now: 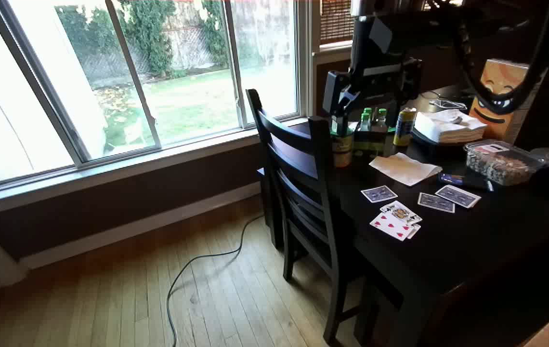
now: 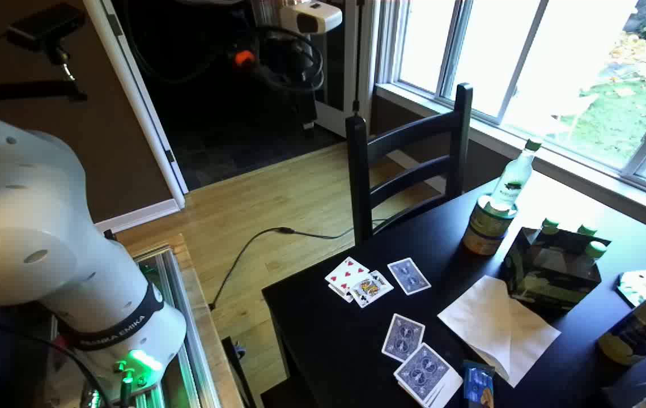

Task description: Move the bottle to the right

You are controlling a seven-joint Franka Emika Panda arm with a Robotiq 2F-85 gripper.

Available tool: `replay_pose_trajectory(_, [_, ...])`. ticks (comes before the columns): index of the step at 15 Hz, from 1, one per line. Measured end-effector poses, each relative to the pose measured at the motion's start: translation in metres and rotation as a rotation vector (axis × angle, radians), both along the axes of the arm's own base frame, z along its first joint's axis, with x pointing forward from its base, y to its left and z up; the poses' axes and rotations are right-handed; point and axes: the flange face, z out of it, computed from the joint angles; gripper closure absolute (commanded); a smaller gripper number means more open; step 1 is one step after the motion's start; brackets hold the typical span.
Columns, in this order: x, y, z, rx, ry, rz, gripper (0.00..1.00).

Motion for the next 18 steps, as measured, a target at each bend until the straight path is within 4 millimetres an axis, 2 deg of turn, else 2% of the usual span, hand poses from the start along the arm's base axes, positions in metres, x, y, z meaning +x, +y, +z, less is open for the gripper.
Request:
replay_pose_trajectory(11, [0.003, -0.004, 0.003, 0.006, -0.014, -0.010, 0.00])
replay_pose_trajectory(14, [0.018, -0.022, 0.020, 0.023, -0.068, -0.046, 0.00])
replay_pose_trajectory(18, [0.051, -0.048, 0.046, 0.030, -0.121, -0.081, 0.00])
